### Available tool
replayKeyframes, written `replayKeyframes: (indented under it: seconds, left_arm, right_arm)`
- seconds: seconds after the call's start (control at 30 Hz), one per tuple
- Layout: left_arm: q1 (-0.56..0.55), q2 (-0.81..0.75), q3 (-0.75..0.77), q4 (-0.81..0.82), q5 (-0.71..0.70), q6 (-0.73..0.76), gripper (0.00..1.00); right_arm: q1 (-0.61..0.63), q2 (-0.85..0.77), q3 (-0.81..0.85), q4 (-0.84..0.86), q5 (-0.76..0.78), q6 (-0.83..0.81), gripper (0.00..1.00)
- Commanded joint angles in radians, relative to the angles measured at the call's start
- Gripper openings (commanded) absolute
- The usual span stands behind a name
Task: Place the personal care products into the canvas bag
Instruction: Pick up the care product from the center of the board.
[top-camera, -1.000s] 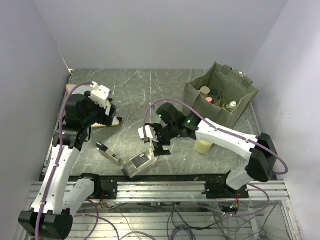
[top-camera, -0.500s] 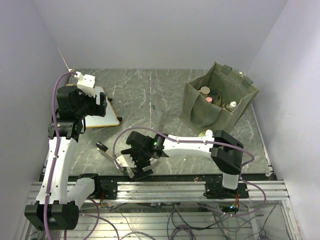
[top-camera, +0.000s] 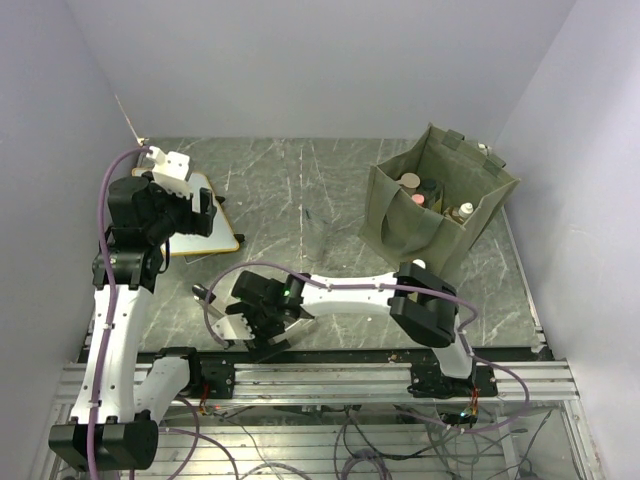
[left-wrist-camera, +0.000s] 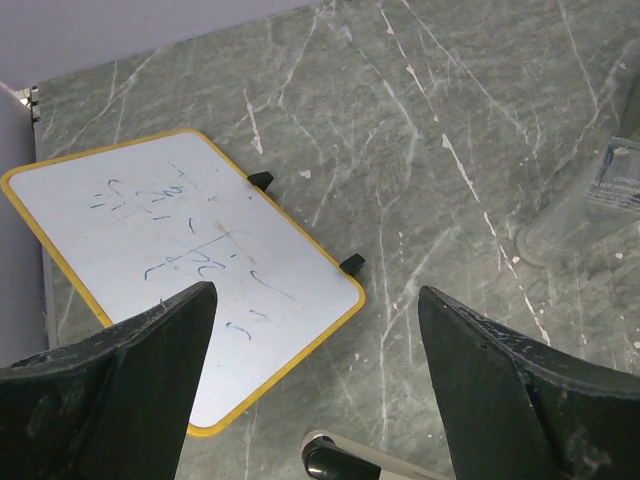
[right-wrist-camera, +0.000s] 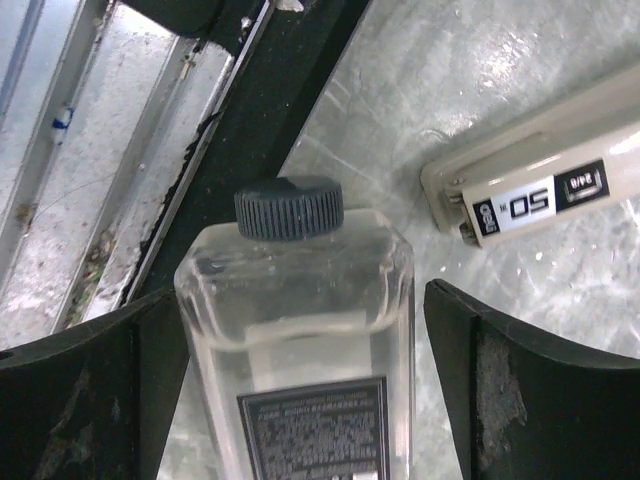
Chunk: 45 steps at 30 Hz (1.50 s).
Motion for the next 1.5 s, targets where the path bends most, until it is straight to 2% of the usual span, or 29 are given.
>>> replayKeyframes:
  seconds: [0.0, 0.13, 0.23, 0.47, 0.9, 1.03, 1.23, 1.47]
  left_arm:
    - [0.009, -0.024, -0.013, 0.038, 0.034, 0.013, 0.93]
    - [0.009, -0.032, -0.017, 0.034, 0.039, 0.021, 0.93]
    - [0.009, -0.035, -0.027, 0.038, 0.045, 0.023, 0.93]
    - [0.009, -0.040, -0.033, 0.042, 0.061, 0.028, 0.92]
    - [0.009, -0.045, -0.042, 0.051, 0.074, 0.035, 0.92]
    - [0.009, -0.042, -0.035, 0.045, 0.076, 0.036, 0.92]
    - [0.009, -0.046, -0.046, 0.037, 0.103, 0.057, 0.92]
    - [0.009, -0.053, -0.070, 0.062, 0.168, 0.058, 0.91]
  right_arm:
    - [0.008, 0.071, 0.077, -0.064, -0.007, 0.000, 0.90]
    - [0.009, 0.082, 0.085, -0.088, -0.014, -0.015, 0.81]
    - [-0.001, 0.053, 0.096, -0.112, -0.032, -0.011, 0.67]
    - [-0.094, -0.083, 0.146, -0.155, -0.201, 0.012, 0.45]
    - [-0.301, -0.290, 0.026, -0.042, -0.479, 0.049, 0.39]
    - [-0.319, -0.304, -0.023, -0.001, -0.550, 0.062, 0.38]
    - [-0.332, -0.332, -0.075, 0.063, -0.616, 0.101, 0.29]
    - [-0.392, -0.369, -0.197, 0.280, -0.703, 0.248, 0.28]
